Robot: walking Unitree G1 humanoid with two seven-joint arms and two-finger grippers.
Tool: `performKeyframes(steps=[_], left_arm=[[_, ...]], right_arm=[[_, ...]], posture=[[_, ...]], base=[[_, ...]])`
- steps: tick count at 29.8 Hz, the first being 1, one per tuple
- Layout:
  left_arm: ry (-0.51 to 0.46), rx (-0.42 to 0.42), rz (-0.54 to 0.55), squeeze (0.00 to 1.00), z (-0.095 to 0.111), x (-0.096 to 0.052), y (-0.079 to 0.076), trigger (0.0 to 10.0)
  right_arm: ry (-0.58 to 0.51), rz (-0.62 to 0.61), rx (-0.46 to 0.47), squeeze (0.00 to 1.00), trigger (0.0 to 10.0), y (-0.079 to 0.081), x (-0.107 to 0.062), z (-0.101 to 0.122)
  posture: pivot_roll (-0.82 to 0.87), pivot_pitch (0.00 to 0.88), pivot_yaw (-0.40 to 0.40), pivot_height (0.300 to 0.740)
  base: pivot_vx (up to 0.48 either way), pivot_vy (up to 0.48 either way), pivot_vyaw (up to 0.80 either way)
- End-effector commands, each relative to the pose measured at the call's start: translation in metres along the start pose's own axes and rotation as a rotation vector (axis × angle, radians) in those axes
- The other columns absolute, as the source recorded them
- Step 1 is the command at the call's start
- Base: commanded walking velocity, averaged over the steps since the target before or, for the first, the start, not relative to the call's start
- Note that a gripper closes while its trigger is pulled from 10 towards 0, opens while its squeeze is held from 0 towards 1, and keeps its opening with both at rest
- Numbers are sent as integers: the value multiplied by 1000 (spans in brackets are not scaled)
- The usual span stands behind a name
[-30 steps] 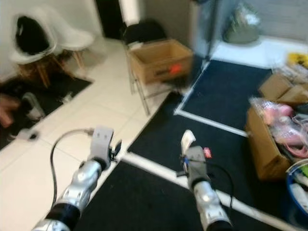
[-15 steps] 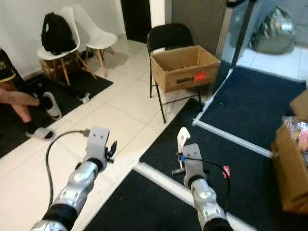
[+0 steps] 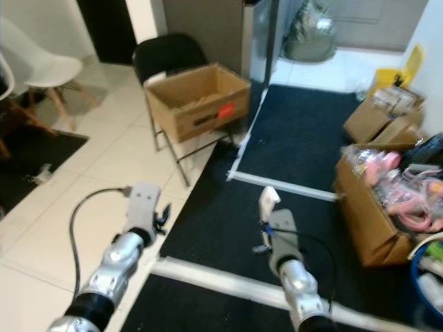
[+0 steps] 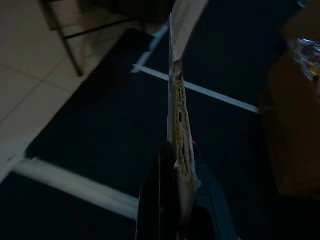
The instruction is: Picking trash to rubbish bin
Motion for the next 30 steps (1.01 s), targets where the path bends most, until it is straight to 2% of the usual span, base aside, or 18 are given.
performKeyframes(steps=[1, 21, 30], left_arm=[[29, 6, 31, 0, -9, -5, 12, 10000], [29, -1, 18, 0, -7, -3, 8, 10000], [23, 1, 21, 0, -6, -4, 9, 10000]], right_arm=[[22, 35, 10, 0, 10000, 15, -1, -4], [29, 8, 21, 0, 10000, 9, -3, -7], [38, 6, 23, 0, 10000, 7, -3, -9]], posture=[[-6, 73, 81, 740], [-8, 82, 84, 740], [-3, 88, 76, 740]], base=[[368, 0, 0], [369, 0, 0], [370, 0, -800]])
Point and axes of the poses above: a point about 5 cm out from each wrist's last joint towards the gripper, its own x axis pointing out of the wrist towards the gripper, its own z axis along the axis of the wrist's last joint, y = z × x, the point moved 5 cm from there along x, pointing out of the wrist towards the gripper, and after that the axes turned 14 degrees about -x, right-handed, at the moved point
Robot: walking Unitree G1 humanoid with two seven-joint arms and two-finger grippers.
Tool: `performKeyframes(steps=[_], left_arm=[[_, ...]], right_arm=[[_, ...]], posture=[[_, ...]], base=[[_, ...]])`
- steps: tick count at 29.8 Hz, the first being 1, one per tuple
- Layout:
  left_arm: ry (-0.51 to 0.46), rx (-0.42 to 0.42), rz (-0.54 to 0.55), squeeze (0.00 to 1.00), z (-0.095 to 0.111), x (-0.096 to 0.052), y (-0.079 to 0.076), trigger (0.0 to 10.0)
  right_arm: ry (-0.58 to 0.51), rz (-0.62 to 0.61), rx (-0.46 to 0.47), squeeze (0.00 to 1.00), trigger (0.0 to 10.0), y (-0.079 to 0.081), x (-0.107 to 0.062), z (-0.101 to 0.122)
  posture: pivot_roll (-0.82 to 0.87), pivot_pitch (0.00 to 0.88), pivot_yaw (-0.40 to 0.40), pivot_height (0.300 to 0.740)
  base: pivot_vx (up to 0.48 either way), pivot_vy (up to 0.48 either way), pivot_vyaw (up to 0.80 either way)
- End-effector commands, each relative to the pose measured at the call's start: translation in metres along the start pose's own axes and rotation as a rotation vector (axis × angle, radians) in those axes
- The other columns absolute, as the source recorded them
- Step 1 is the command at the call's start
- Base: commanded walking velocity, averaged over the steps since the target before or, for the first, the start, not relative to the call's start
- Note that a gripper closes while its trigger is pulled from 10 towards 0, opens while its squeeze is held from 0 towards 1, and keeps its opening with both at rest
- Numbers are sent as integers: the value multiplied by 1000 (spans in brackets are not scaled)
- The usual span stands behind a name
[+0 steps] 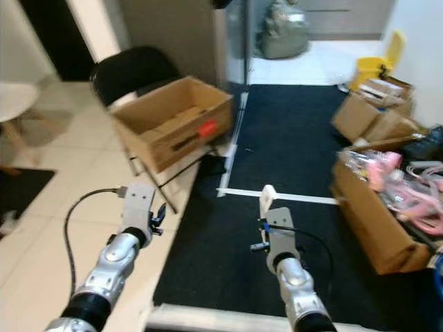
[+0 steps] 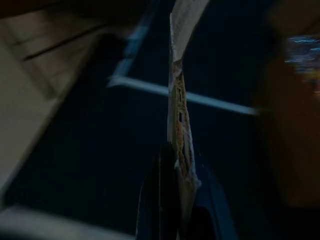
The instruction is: Picking trash to rubbish bin
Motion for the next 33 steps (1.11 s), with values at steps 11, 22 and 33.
performKeyframes(steps=[11, 22, 33], left_arm=[[33, -2, 27, 0, -11, -8, 10, 10000], [40, -1, 21, 0, -13, -9, 10, 10000], [43, 0, 22, 0, -14, -10, 10, 10000]], right_arm=[[28, -12, 24, 0, 10000, 4, -3, -8], [38, -24, 32, 0, 10000, 2, -6, -12], [35, -19, 33, 0, 10000, 3, -6, -12]], posture=[[-3, 95, 79, 740], [-2, 101, 81, 740], [-3, 102, 81, 740]], base=[[374, 0, -352], [377, 0, 0], [378, 0, 0]])
Point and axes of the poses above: a point about 5 cm out from each wrist's last joint towards the gripper, its own x axis pointing out of the wrist towards the gripper, its own z axis along the axis of the wrist's last joint, y = z × x, the point moved 5 cm from there along x, pointing out of the wrist towards the gripper, and after that the axes turned 14 degrees about -x, right-handed, at the moved point
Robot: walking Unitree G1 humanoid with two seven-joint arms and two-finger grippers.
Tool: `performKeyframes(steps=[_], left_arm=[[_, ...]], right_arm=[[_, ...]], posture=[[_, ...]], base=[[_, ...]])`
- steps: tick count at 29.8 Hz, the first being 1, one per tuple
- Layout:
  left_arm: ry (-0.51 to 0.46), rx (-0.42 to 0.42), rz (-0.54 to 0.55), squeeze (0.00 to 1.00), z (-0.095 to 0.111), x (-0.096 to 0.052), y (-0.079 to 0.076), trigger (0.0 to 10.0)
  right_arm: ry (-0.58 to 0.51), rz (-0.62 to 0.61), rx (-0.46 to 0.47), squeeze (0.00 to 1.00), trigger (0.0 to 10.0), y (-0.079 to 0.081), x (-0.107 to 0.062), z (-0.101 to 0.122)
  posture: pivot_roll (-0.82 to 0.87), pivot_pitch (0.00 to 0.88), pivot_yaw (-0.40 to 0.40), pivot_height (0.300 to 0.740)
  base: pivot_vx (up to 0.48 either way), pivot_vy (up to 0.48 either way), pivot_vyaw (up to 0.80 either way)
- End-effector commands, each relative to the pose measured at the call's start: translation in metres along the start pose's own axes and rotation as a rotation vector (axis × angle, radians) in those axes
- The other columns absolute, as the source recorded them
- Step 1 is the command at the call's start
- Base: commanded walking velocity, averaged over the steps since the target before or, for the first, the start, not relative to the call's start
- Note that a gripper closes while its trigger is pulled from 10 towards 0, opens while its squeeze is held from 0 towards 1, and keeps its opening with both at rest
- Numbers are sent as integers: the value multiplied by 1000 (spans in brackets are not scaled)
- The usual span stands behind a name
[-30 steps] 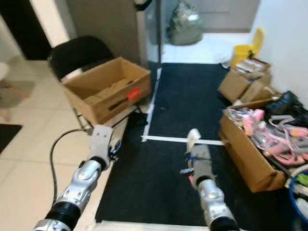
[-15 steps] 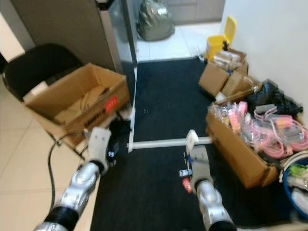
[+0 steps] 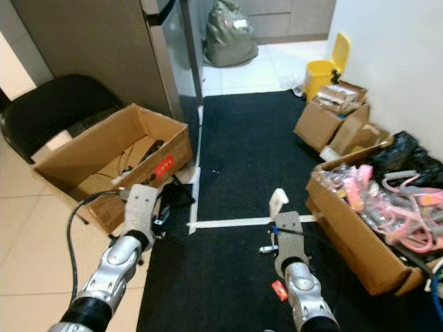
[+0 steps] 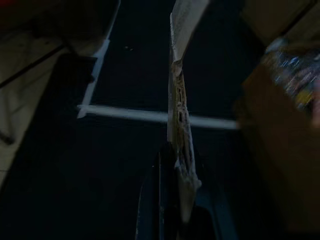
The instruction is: Picking trash to rubbish bin
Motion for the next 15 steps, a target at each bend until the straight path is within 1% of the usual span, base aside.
performKeyframes(steps=[1, 15], left_arm=[[23, 4, 21, 0, -6, -4, 9, 10000], [23, 2, 16, 0, -5, -3, 7, 10000]], right_arm=[[11, 13, 12, 0, 10000, 8, -2, -3], [12, 13, -1, 0, 10000, 7, -2, -3]], posture=[[-3, 102, 81, 740], [-2, 101, 82, 740]], base=[[379, 0, 0], [378, 0, 0]])
Point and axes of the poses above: a point about 5 cm out from each wrist's last joint towards the gripper, its own x axis pointing out of the wrist towards the gripper, its own z axis along the axis of the wrist's last joint, y = z × x, the point moved 5 cm from there along x, pointing out of the wrist towards the gripper, and after that the axes turned 14 degrees about -x, right-handed, at the moved point
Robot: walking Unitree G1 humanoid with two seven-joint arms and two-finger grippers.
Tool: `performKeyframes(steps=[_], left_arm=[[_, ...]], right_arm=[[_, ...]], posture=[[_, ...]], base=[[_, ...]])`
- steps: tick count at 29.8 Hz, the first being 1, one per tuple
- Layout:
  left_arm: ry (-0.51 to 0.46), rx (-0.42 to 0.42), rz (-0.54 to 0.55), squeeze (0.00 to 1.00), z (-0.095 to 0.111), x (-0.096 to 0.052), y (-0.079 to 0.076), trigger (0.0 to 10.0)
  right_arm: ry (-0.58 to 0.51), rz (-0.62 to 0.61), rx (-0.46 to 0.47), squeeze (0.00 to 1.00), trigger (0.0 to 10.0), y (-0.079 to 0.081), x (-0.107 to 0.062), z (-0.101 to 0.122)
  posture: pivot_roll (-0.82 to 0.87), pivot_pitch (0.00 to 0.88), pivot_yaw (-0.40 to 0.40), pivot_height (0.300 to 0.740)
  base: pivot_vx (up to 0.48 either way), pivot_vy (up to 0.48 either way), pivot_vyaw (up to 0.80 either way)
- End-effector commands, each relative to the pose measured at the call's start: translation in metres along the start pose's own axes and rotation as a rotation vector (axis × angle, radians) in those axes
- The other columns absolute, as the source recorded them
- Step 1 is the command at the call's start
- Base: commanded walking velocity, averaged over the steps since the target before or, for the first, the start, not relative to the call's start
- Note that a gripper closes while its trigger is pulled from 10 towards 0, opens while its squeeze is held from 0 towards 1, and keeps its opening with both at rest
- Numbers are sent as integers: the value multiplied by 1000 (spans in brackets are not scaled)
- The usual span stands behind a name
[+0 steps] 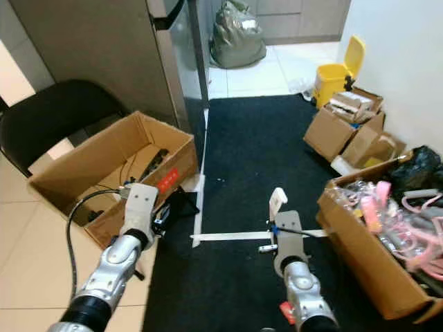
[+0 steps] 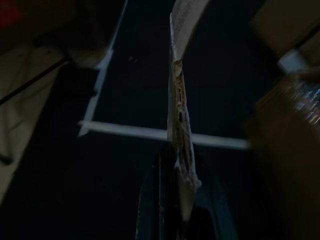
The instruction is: Picking trash to rubbish bin
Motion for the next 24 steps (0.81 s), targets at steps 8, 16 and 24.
performKeyframes(steps=[8, 16, 24], left_arm=[[37, 3, 29, 0, -11, -6, 11, 10000], [36, 5, 27, 0, -10, -6, 12, 10000], [39, 10, 22, 0, -10, -6, 11, 10000]], right_arm=[[7, 5, -28, 0, 10000, 5, -1, -1], [8, -8, -56, 0, 10000, 1, 0, 0], [11, -16, -51, 0, 10000, 1, 0, 0]], posture=[[-2, 103, 84, 740], [-1, 103, 83, 740], [0, 104, 88, 740]], base=[[379, 0, 0], [380, 0, 200], [380, 0, 800]])
Point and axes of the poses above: a point about 5 cm out from each wrist's last joint towards the gripper, its own x axis pointing out of the wrist towards the gripper, its own z axis along the axis of the wrist's last joint, y = z × x, the point moved 5 cm from there along x, pointing out of the wrist towards the gripper, and after that the axes turned 14 degrees about -x, right-handed, at the moved point
